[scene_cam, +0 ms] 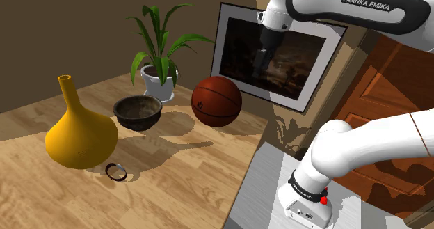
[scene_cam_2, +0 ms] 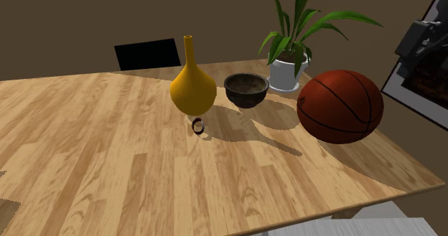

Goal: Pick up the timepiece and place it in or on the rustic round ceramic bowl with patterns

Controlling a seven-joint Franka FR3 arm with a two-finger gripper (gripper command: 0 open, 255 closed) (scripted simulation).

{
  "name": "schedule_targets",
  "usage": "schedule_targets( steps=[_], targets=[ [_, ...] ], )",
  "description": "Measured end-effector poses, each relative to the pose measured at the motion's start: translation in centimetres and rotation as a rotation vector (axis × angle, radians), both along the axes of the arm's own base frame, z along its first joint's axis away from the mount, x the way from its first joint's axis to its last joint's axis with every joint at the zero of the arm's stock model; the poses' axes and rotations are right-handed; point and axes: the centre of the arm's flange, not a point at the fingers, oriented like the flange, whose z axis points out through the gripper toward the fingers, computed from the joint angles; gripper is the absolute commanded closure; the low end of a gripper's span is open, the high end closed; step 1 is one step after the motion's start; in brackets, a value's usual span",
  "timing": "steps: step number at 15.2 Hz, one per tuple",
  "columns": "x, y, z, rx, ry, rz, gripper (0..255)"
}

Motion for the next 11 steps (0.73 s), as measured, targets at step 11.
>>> schedule_targets(
  steps=[11],
  targets=[
    [3.8, 9.5, -5.3, 0.015, -0.017, 0.029, 0]
  ],
)
